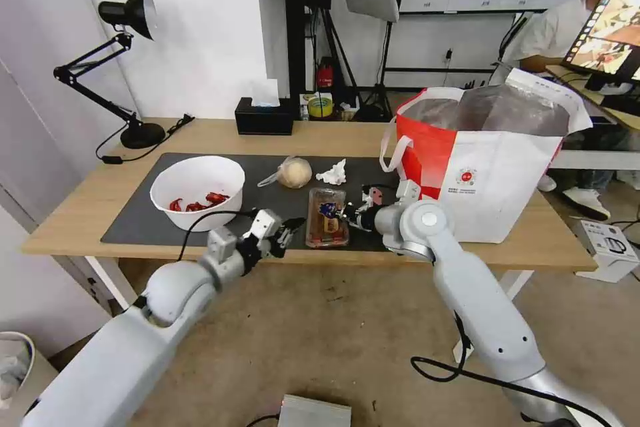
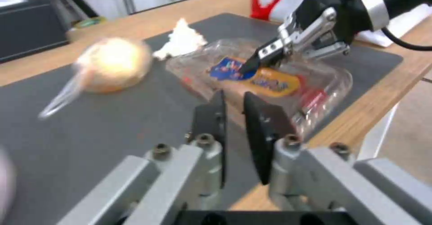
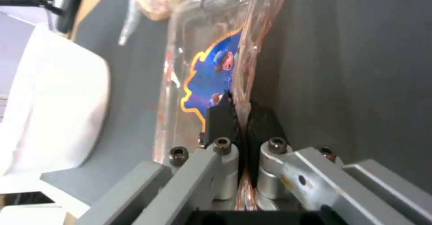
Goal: Pick up the trash from the table and place it into the takeout bag.
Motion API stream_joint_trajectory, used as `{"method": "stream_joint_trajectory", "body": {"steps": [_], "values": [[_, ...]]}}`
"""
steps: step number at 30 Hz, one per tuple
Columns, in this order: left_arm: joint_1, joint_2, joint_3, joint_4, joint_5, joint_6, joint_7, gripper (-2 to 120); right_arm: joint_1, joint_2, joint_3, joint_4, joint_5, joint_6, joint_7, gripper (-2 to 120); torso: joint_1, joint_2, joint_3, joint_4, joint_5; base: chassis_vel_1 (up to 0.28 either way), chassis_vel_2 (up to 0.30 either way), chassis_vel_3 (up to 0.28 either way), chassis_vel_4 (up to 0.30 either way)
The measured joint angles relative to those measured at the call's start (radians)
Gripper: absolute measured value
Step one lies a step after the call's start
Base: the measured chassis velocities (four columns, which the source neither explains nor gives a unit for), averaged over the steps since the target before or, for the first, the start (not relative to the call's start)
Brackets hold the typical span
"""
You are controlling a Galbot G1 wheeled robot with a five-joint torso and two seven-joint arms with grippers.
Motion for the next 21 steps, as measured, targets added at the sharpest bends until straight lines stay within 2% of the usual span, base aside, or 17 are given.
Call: {"method": "stream_joint_trajectory", "body": {"steps": [2, 5, 6, 8, 12, 15, 16, 18, 19, 21], "values": [[0.019, 0.001, -0.019, -0.012, 0.000, -0.002, 0.000, 27, 0.003, 0.002, -0.002, 0.000, 0.001, 0.000, -0.006, 0, 0.000, 0.000, 0.000, 0.0004, 0.0003, 0.000, 0.000, 0.000, 0.000], [0.105, -0.001, -0.080, -0.064, -0.002, -0.013, -0.018, 43, 0.003, 0.003, 0.012, 0.023, 0.009, -0.001, -0.024, 0, 0.000, 0.000, 0.000, 0.0002, 0.0002, 0.000, 0.000, 0.000, 0.000], [0.105, -0.001, -0.080, -0.064, -0.002, -0.013, -0.018, 43, 0.003, 0.003, 0.012, 0.023, 0.009, -0.001, -0.024, 0, 0.000, 0.000, 0.000, 0.0002, 0.0002, 0.000, 0.000, 0.000, 0.000], [0.152, -0.011, -0.110, -0.084, -0.002, -0.026, -0.024, 55, -0.001, -0.001, 0.027, 0.043, 0.018, -0.001, -0.026, 0, 0.000, 0.000, 0.000, 0.0000, 0.0002, 0.000, 0.000, 0.000, 0.000], [0.181, -0.019, -0.129, -0.097, -0.001, -0.031, -0.026, 64, -0.004, -0.005, 0.040, 0.059, 0.027, 0.000, -0.026, 0, 0.000, 0.000, 0.000, 0.0001, 0.0002, 0.000, 0.000, 0.000, 0.000], [0.222, -0.033, -0.155, -0.114, 0.001, -0.035, -0.027, 78, -0.012, -0.012, 0.052, 0.082, 0.035, 0.000, -0.026, 0, 0.000, 0.000, 0.000, 0.0000, 0.0002, 0.000, 0.000, 0.000, 0.000], [0.222, -0.033, -0.155, -0.114, 0.001, -0.035, -0.027, 78, -0.012, -0.012, 0.052, 0.082, 0.035, 0.000, -0.026, 0, 0.000, 0.000, 0.000, 0.0000, 0.0002, 0.000, 0.000, 0.000, 0.000], [0.244, -0.042, -0.174, -0.124, 0.003, -0.039, -0.028, 90, -0.015, -0.013, 0.060, 0.096, 0.040, 0.000, -0.026, 0, 0.000, 0.000, 0.000, 0.0000, 0.0003, 0.000, 0.000, 0.000, 0.000], [0.244, -0.042, -0.174, -0.124, 0.003, -0.039, -0.028, 90, -0.015, -0.013, 0.060, 0.096, 0.040, 0.000, -0.026, 0, 0.000, 0.000, 0.000, 0.0000, 0.0003, 0.000, 0.000, 0.000, 0.000], [0.259, -0.045, -0.192, -0.134, 0.003, -0.042, -0.028, 98, -0.013, -0.012, 0.069, 0.111, 0.049, 0.001, -0.025, 0, 0.000, 0.000, 0.000, 0.0000, 0.0003, 0.000, 0.000, 0.000, 0.000]]}}
